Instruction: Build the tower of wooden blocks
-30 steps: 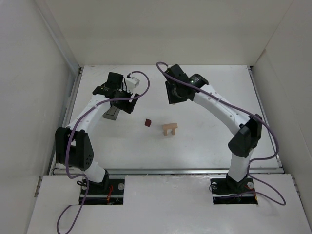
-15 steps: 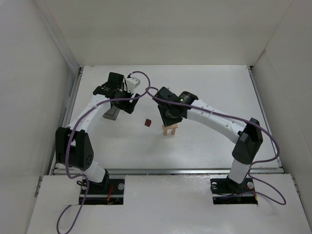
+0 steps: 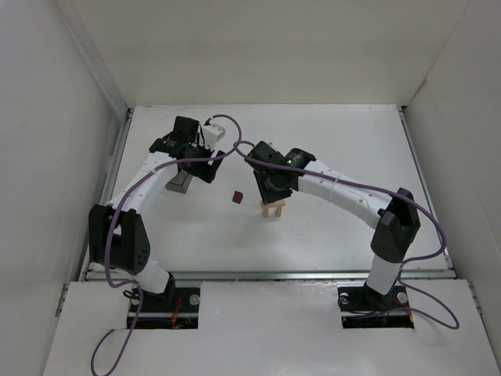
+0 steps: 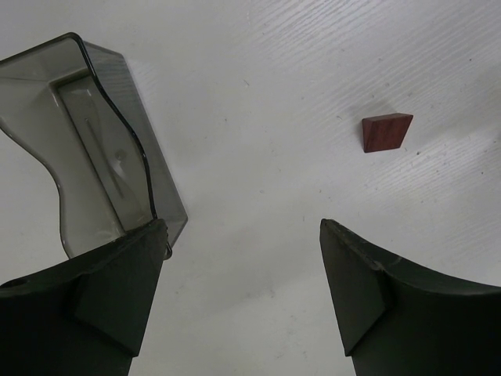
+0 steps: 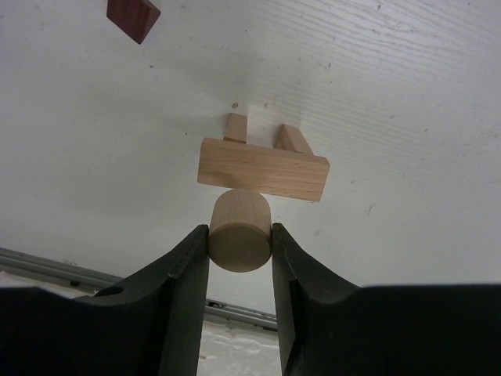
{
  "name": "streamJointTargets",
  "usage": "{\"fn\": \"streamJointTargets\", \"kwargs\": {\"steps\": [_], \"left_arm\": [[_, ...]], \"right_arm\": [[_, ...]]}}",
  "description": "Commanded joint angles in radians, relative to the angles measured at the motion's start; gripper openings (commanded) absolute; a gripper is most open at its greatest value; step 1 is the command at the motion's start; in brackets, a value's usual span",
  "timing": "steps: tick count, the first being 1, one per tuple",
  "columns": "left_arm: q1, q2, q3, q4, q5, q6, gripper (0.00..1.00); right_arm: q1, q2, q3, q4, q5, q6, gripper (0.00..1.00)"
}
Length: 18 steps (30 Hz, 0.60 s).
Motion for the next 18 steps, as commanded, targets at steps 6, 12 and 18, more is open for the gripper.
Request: {"fn": "streamJointTargets", "kwargs": {"steps": [6, 12, 18], "left_arm": [[-0.003, -0.053, 0.009, -0.008, 0.005, -0.015, 0.76], [-0.003, -0.053, 0.009, -0.008, -0.004, -0.015, 0.76], [-0.003, -0.053, 0.009, -0.008, -0.004, -0.015, 0.76]], "right_arm": [[-0.020, 0.010, 0.000, 0.042, -0.003, 0.026, 0.00], [-0.040, 0.020, -0.018, 0.042, -0.003, 0.026, 0.00], [-0.040, 0.029, -0.018, 0.042, -0.012, 0.026, 0.00]]}}
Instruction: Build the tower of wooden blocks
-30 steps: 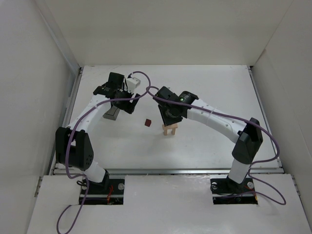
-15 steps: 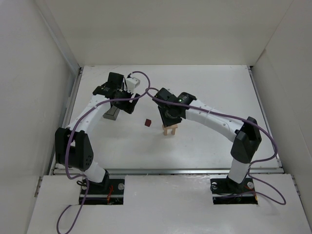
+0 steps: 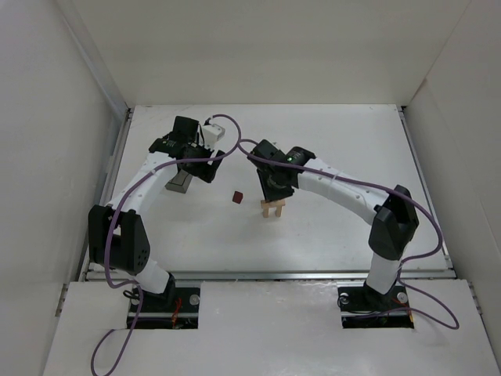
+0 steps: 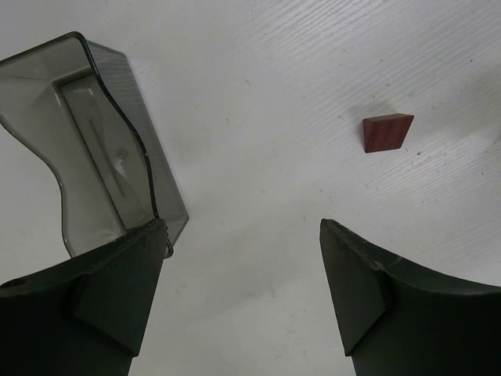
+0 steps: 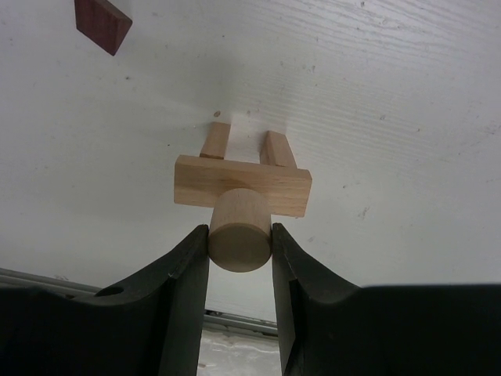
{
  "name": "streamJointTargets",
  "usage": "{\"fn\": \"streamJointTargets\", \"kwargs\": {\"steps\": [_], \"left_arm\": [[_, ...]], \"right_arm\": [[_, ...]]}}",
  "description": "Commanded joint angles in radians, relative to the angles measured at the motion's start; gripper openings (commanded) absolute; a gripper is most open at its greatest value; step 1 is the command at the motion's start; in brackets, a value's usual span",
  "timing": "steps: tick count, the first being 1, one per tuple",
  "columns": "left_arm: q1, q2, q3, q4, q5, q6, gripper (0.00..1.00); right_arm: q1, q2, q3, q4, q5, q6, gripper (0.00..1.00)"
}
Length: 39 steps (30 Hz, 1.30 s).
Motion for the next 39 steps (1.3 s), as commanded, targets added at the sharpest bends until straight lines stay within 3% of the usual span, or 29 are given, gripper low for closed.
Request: {"fn": "streamJointTargets", "kwargs": {"steps": [1, 39], "left_arm": [[-0.003, -0.048, 0.009, -0.008, -0.001, -0.012, 0.76], [-0.003, -0.048, -0.001, -0.008, -0.001, -0.003, 0.77]], "right_arm": [[-0.003, 0.010, 0.000, 0.029, -0.005, 0.011, 0.00], [-0.032, 0.019, -0.041, 0.085, -0.051, 0.002, 0.04]]}}
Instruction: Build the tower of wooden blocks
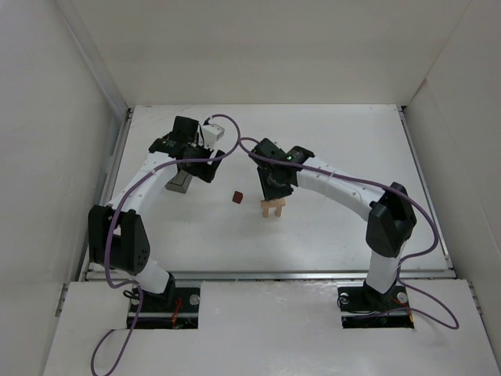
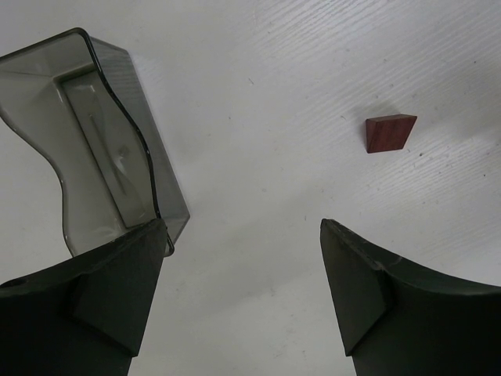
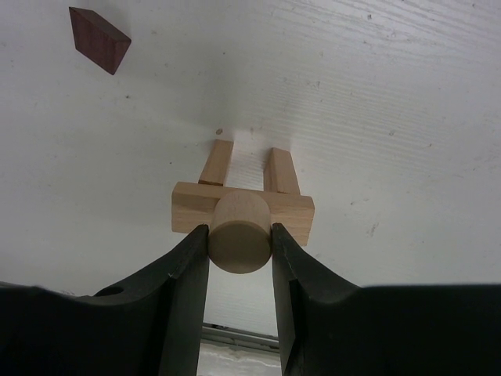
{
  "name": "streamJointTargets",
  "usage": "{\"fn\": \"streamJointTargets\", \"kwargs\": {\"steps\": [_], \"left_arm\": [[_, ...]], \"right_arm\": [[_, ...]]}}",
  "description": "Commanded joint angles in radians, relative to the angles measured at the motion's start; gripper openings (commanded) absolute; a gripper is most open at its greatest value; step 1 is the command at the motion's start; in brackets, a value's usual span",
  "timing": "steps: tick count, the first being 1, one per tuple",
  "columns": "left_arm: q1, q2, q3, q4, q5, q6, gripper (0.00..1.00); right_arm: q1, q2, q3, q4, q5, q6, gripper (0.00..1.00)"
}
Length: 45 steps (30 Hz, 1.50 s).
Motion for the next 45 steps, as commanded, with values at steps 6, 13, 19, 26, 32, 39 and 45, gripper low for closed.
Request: {"fn": "streamJointTargets", "kwargs": {"steps": [6, 13, 19, 26, 32, 39, 45], "left_arm": [[-0.003, -0.048, -0.001, -0.007, 0.007, 0.004, 0.77], [-0.003, -0.048, -0.001, -0.007, 0.007, 0.004, 0.77], [-0.003, -0.039, -0.001, -0.007, 0.016, 0.004, 0.77], [-0.003, -0.030, -0.001, -0.007, 0.026, 0.004, 0.77], [-0.047, 0.013, 0.022, -0.030, 0.128, 0.051, 0.76], [-0.205, 0.131, 0.042, -0.012, 0.128, 0.071, 0.86], [-0.241, 0.275, 0.081, 0.014, 0.119, 0.037, 0.73]], "right_arm": [[-0.004, -0.012, -0.030, 0.029, -0.019, -0.001, 0.05], [-0.004, -0.021, -0.030, 0.029, -0.009, -0.010, 0.33], [-0.004, -0.041, -0.021, 0.029, 0.009, -0.030, 0.59], [-0.004, -0.050, 0.027, 0.011, 0.009, -0.039, 0.66], [-0.004, -0.105, 0.116, -0.020, 0.052, -0.050, 0.77], [-0.024, -0.208, 0.180, -0.091, 0.168, -0.050, 0.79], [-0.069, -0.345, 0.104, -0.080, 0.213, -0.031, 0.79]]}}
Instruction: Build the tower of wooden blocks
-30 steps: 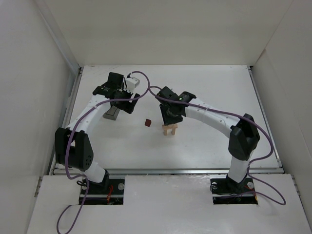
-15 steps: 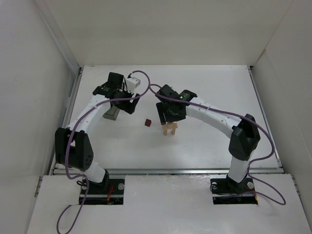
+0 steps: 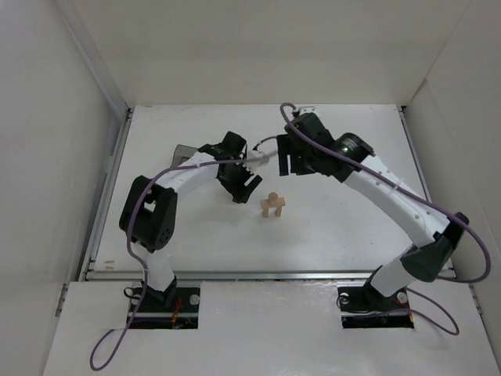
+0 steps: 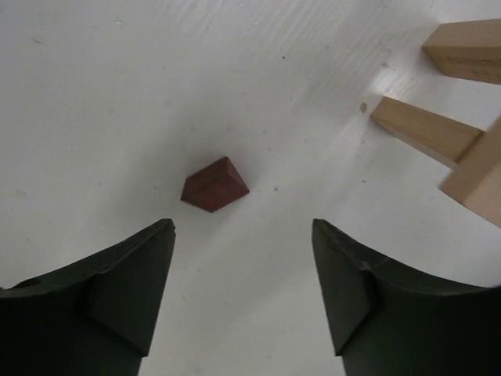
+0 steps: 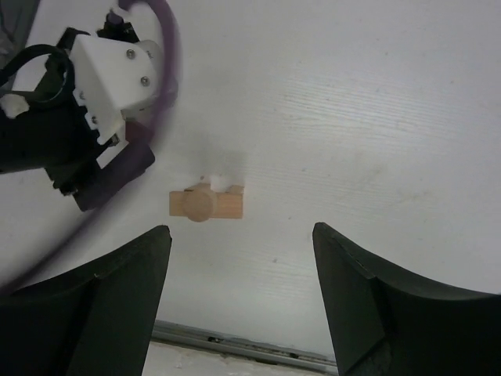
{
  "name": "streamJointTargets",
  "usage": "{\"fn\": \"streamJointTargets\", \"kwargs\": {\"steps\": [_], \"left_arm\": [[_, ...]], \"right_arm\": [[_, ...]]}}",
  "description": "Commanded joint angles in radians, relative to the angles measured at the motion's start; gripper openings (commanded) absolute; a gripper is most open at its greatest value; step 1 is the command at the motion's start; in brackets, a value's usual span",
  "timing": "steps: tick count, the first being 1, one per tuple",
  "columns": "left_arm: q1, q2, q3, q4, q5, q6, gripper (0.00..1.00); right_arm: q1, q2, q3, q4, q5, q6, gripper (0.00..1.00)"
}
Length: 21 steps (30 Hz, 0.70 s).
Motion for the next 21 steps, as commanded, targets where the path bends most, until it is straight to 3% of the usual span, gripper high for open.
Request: {"fn": "streamJointTargets", "kwargs": {"steps": [1, 5, 8, 12, 16, 18, 21], "left_arm": [[0.012, 0.093, 0.067, -0.008, -0.004, -0.016, 0.65], [0.012, 0.178, 0.111, -0.020, -0.041, -0.051, 0.53], [0.012, 0.178, 0.124, -0.019, -0.063, -0.064, 0.52], [0.012, 0.187, 0.113, 0.006, -0.064, -0.073, 0.42], [0.012, 0.198, 0.127, -0.005, -0.043, -0.082, 0.26], [0.012, 0.198, 0.127, -0.014, -0.043, -0.082, 0.03], [0.012, 0.178, 0.136, -0.033, -0.043, -0.073, 0.00]], "right_arm": [[-0.022, -0.110, -0.032, 0.011, 0.062, 0.009, 0.79], [-0.043, -0.161, -0.087, 0.020, 0.062, 0.018, 0.79], [-0.043, -0.188, -0.111, 0.020, 0.062, 0.031, 0.79], [-0.052, -0.210, -0.150, 0.042, 0.053, 0.040, 0.79], [-0.052, -0.219, -0.159, 0.042, 0.053, 0.040, 0.79], [-0.052, -0.219, -0.159, 0.042, 0.053, 0.040, 0.79], [-0.052, -0.219, -0.159, 0.042, 0.053, 0.040, 0.79]]}}
